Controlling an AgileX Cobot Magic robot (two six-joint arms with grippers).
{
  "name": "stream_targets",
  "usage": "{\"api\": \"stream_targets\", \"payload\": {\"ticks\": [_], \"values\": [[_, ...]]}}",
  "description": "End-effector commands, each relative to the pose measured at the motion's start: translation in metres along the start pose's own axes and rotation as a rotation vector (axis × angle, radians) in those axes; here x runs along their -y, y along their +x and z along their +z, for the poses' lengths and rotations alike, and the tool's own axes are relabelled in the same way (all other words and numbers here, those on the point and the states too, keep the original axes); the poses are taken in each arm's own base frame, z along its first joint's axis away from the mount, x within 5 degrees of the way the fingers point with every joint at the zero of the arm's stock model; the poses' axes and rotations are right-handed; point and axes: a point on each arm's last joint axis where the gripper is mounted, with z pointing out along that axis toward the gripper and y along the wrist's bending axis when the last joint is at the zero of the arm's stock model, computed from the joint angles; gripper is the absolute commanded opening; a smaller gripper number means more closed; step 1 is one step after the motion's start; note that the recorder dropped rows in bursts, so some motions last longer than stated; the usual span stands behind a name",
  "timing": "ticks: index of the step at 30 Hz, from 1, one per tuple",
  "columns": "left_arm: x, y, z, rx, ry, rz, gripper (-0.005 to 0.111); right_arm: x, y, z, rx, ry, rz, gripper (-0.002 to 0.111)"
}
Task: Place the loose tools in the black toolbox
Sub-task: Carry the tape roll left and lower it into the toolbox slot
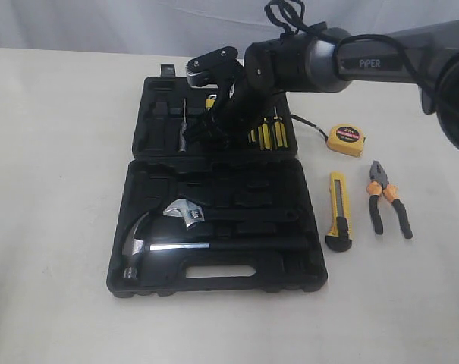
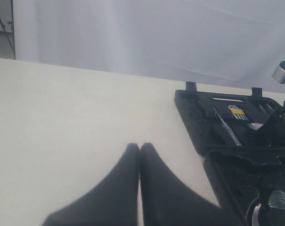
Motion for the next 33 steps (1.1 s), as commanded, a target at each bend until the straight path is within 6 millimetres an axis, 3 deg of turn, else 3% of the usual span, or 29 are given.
{"api": "stream_targets", "payload": {"ticks": [1, 3, 10, 16, 17, 19, 20, 21, 26, 29, 33], "values": [[0.0, -0.001, 0.0, -0.001, 0.005, 0.002, 0.0, 0.003, 0.001, 0.001, -0.009, 0.005, 0.001, 0.061], [0.0, -0.001, 0.0, -0.001, 0.005, 0.002, 0.0, 0.003, 0.001, 0.001, -0.009, 0.005, 0.001, 0.066], [0.0, -0.001, 0.0, -0.001, 0.005, 0.002, 0.0, 0.003, -0.002, -0.004, 0.002, 0.005, 0.001, 0.066], [0.001, -0.001, 0.0, -0.001, 0.007, -0.004, 0.0, 0.003, -0.019, -0.041, 0.063, 0.005, 0.003, 0.065], [0.001, -0.001, 0.0, -0.001, 0.007, -0.004, 0.0, 0.002, -0.019, -0.045, 0.054, 0.002, 0.004, 0.058], [0.001, -0.001, 0.0, -0.001, 0.007, -0.004, 0.0, 0.002, -0.017, -0.048, 0.018, -0.003, 0.004, 0.027], [0.001, -0.001, 0.0, -0.001, 0.007, -0.004, 0.0, 0.002, -0.016, -0.048, 0.009, -0.004, 0.004, 0.007], [0.001, -0.002, 0.0, 0.001, 0.007, -0.004, 0.0, 0.002, -0.015, -0.047, 0.007, -0.006, 0.01, 0.0], [0.001, -0.002, 0.0, 0.001, 0.007, -0.004, 0.0, 0.002, -0.008, -0.027, -0.012, -0.005, 0.011, -0.001], [0.001, -0.002, 0.0, 0.001, 0.007, -0.004, 0.0, 0.002, 0.005, 0.0, -0.053, -0.007, 0.006, -0.001], [0.001, -0.002, 0.0, 0.001, 0.007, -0.004, 0.0, 0.003, 0.001, 0.001, -0.013, -0.001, -0.016, -0.001]]}}
